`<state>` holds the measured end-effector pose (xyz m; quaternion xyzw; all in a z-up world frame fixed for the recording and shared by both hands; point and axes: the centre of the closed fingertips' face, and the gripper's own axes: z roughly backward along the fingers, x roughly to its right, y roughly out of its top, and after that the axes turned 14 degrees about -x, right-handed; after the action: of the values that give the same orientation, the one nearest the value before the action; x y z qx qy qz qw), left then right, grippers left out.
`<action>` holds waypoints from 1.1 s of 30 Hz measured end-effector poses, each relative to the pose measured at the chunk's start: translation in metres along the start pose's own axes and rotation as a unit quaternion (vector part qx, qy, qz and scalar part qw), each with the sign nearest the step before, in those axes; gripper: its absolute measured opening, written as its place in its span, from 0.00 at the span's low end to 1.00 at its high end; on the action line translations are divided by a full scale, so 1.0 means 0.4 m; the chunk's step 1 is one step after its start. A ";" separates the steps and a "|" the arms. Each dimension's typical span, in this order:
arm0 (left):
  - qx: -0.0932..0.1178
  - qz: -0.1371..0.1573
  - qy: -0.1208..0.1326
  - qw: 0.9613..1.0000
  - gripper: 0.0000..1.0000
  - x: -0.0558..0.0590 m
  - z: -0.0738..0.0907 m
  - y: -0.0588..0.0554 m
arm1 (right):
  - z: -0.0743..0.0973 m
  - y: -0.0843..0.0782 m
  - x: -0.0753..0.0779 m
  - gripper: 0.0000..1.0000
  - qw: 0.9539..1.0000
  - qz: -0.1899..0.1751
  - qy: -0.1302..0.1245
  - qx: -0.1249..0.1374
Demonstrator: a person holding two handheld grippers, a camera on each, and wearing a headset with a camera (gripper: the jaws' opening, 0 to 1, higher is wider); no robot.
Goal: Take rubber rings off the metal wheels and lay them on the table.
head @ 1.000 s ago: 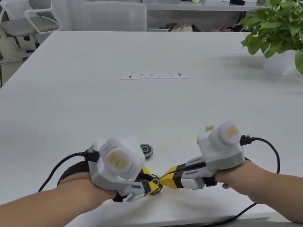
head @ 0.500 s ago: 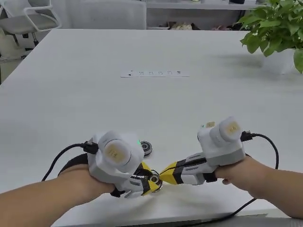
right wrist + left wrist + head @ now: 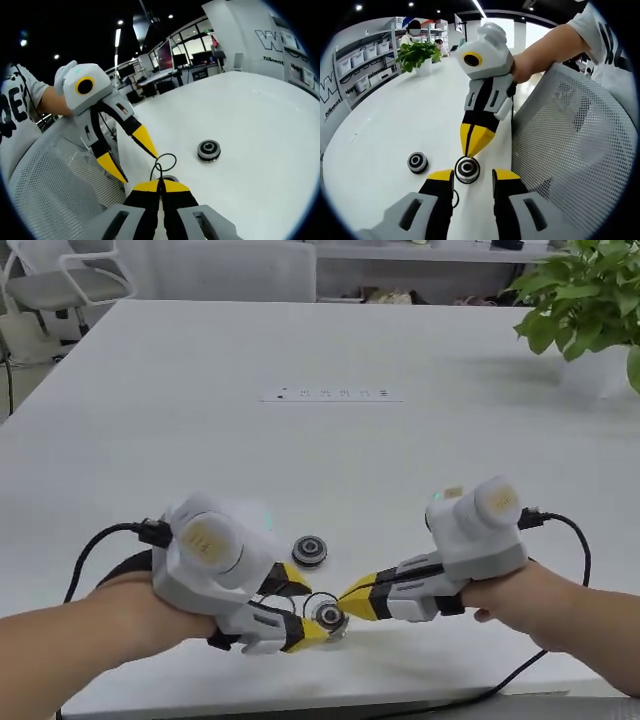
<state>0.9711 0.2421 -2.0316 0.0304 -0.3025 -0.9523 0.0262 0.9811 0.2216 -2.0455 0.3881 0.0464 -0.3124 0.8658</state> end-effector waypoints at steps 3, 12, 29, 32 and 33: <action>0.004 0.004 0.003 1.000 0.32 -0.003 0.024 -0.009 | 0.001 0.011 -0.006 0.00 1.000 0.002 0.003 0.002; 0.021 0.032 0.022 0.999 0.41 -0.031 0.089 -0.034 | -0.008 0.050 -0.016 0.00 1.000 0.007 0.008 0.009; 0.023 0.070 0.050 0.996 0.58 -0.063 0.160 -0.107 | -0.066 0.086 0.004 0.00 1.000 -0.021 0.001 0.010; 0.020 0.073 0.056 0.996 0.60 -0.064 0.169 -0.121 | -0.079 0.084 0.009 0.00 1.000 -0.028 -0.002 0.007; 0.020 0.073 0.056 0.996 0.60 -0.064 0.170 -0.122 | -0.083 0.083 0.011 0.00 0.999 -0.031 -0.002 0.006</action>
<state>0.9900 0.3226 -2.0033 0.0621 -0.3209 -0.9384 0.1124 1.0093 0.2595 -2.0486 0.3908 0.0546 -0.3406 0.8534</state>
